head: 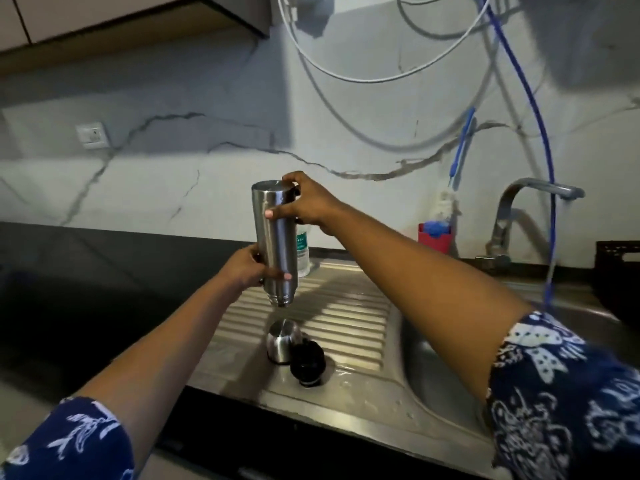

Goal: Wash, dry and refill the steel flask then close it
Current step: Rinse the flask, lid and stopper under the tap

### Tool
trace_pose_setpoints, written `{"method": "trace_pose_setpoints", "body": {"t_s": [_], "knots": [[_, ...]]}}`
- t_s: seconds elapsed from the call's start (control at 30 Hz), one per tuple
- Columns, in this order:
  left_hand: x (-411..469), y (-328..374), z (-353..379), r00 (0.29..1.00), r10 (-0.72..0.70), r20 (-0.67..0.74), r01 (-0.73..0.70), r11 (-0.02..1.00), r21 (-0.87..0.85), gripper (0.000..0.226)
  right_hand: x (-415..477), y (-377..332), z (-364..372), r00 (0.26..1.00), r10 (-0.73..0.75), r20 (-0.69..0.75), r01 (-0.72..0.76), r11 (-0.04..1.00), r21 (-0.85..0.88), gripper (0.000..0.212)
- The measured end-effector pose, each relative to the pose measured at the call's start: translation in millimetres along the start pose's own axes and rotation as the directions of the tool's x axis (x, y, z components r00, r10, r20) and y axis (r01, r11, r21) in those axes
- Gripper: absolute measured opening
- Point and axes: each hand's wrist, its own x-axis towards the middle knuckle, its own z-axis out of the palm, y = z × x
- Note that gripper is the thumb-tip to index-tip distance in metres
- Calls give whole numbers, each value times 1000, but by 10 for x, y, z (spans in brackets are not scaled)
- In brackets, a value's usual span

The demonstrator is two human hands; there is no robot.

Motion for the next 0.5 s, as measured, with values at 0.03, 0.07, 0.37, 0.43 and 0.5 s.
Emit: {"method": "trace_pose_setpoints", "body": {"t_s": [0.03, 0.07, 0.37, 0.43, 0.5], "knots": [[6, -78, -15, 1000, -18, 3, 18, 1000, -5, 66, 22, 48, 57, 1000, 16, 22, -16, 1000, -4, 81], [9, -143, -19, 999, -32, 9, 32, 999, -6, 67, 31, 93, 95, 999, 29, 39, -29, 1000, -7, 81], [45, -439, 5, 994, -105, 28, 106, 993, -46, 72, 49, 316, 303, 996, 54, 72, -50, 997, -52, 82], [60, -469, -10, 993, -111, 30, 113, 992, -54, 74, 50, 328, 336, 996, 52, 72, -49, 998, -39, 83], [68, -494, -30, 994, -109, 30, 111, 992, -55, 74, 59, 327, 367, 996, 55, 71, -52, 998, -42, 85]]}}
